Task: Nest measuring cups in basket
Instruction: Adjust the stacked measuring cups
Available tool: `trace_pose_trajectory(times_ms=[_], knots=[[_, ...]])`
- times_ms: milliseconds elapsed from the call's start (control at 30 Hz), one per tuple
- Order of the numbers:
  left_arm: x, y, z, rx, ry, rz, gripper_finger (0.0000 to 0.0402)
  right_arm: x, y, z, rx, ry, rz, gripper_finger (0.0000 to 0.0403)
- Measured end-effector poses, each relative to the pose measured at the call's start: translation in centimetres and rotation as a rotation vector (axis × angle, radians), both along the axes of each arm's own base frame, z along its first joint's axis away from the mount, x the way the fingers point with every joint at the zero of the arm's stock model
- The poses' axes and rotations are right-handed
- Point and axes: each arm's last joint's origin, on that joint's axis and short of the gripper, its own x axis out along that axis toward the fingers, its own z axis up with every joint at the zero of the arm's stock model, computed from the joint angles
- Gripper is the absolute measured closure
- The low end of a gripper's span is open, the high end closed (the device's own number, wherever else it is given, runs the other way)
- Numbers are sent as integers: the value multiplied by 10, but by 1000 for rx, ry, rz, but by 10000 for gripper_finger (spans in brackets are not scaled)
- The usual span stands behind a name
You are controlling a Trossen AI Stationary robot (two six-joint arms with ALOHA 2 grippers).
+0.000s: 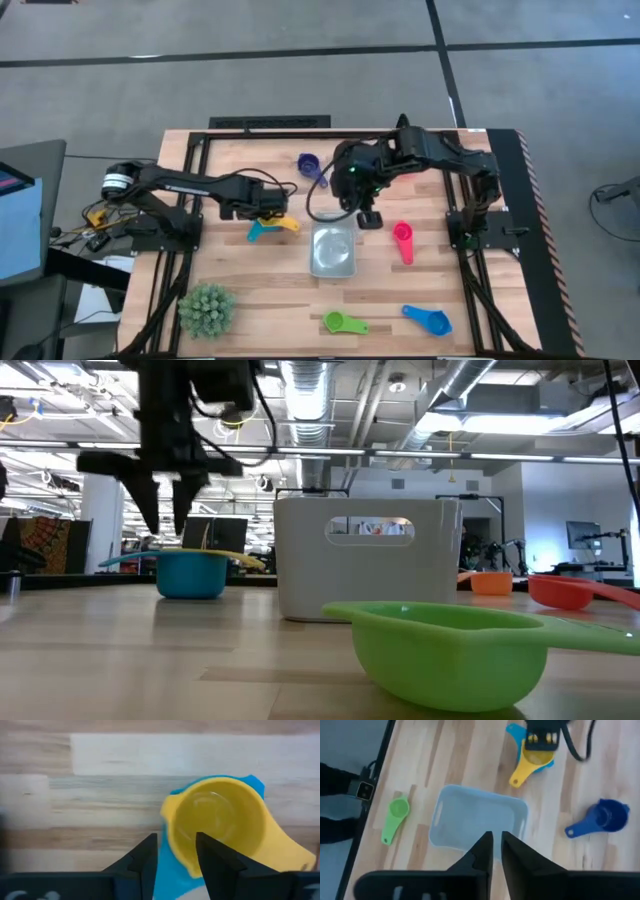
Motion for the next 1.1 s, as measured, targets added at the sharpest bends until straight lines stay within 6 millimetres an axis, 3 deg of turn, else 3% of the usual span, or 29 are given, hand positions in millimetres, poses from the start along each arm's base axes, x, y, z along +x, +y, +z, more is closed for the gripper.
trace_pose_trajectory(times_ms=[100, 233, 367, 567, 700, 767, 967, 1100], knots=[[-19, -4, 18, 39, 13, -26, 276, 0, -5, 0, 5, 0, -21, 332], [-39, -12, 44, 69, -93, -123, 276, 8, -5, -5, 14, -49, -33, 331], [-59, -21, 68, 125, -215, -230, 276, 32, -10, -34, 42, -62, -77, 331], [-90, -28, 88, 259, -271, -326, 276, 61, -34, -75, 142, -170, -156, 330], [-103, -29, 97, 315, -291, -480, 276, 79, -51, -100, 104, -286, -237, 330], [-109, -28, 100, 325, -291, -554, 276, 84, -57, -113, 73, -265, -252, 330], [-124, -26, 108, 369, -301, -729, 276, 121, -46, -161, 128, -186, -228, 323], [-131, -25, 111, 409, -297, -800, 276, 145, -40, -191, 183, -94, -274, 279]])
